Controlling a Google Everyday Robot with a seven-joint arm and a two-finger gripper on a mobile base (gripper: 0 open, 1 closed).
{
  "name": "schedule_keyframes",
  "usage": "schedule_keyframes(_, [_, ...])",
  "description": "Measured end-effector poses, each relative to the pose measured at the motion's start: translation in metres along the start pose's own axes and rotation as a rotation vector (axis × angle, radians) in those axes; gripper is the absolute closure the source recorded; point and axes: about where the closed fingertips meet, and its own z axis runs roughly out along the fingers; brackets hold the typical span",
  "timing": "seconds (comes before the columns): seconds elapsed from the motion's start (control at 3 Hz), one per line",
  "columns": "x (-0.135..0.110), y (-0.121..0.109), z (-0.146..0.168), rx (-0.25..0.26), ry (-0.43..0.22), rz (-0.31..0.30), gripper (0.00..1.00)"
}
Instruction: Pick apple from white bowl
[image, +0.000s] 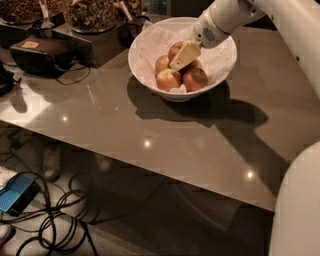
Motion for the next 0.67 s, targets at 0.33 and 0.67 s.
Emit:
schedule_keyframes(0.33, [0.0000, 0.0000, 0.0000, 0.000, 0.000, 0.000, 0.62])
schedule_keyframes(0.67, [0.0000, 0.0000, 0.0000, 0.000, 0.000, 0.000, 0.85])
